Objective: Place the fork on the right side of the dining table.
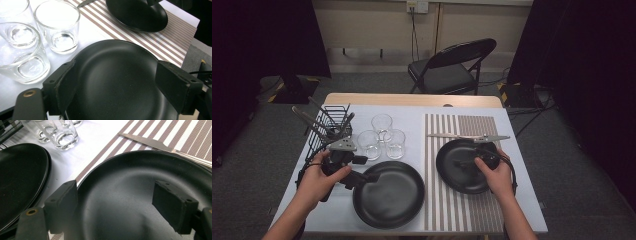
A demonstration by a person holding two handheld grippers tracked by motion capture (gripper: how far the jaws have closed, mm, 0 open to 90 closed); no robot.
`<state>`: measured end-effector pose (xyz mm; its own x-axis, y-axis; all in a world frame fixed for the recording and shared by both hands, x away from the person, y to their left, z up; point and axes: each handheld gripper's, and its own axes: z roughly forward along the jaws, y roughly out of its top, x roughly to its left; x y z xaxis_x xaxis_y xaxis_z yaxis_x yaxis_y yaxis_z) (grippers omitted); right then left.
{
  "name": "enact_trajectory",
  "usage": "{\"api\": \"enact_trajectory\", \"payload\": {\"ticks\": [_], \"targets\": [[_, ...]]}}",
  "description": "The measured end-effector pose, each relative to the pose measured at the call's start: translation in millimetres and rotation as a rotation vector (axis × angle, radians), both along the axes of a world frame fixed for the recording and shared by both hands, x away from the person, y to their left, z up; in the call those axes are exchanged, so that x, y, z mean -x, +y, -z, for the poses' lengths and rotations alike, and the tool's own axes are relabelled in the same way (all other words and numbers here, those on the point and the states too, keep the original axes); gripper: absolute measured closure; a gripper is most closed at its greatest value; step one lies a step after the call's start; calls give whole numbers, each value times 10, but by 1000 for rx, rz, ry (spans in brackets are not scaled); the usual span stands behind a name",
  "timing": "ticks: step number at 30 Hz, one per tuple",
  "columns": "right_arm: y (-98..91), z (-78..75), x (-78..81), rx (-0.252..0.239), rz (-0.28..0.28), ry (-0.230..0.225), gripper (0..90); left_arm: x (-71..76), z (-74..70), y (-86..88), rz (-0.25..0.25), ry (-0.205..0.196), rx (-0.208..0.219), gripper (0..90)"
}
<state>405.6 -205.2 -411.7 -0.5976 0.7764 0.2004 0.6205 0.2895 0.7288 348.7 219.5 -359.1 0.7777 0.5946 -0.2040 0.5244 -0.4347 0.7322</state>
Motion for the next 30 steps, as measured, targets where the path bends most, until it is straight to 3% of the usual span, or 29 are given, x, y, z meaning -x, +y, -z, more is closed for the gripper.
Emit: {"api": "enact_trajectory", "payload": {"ticks": [14, 27, 30], "targets": [[-26, 76, 74, -60, 16, 1, 197, -23, -162, 13, -3, -5, 4, 183], [-76, 136, 107, -43, 21, 9, 197, -50, -254, 92, -21, -1, 6, 186], [-72, 140, 125, -17, 18, 6, 197, -60, -280, 116, -28, 1, 15, 187]]}}
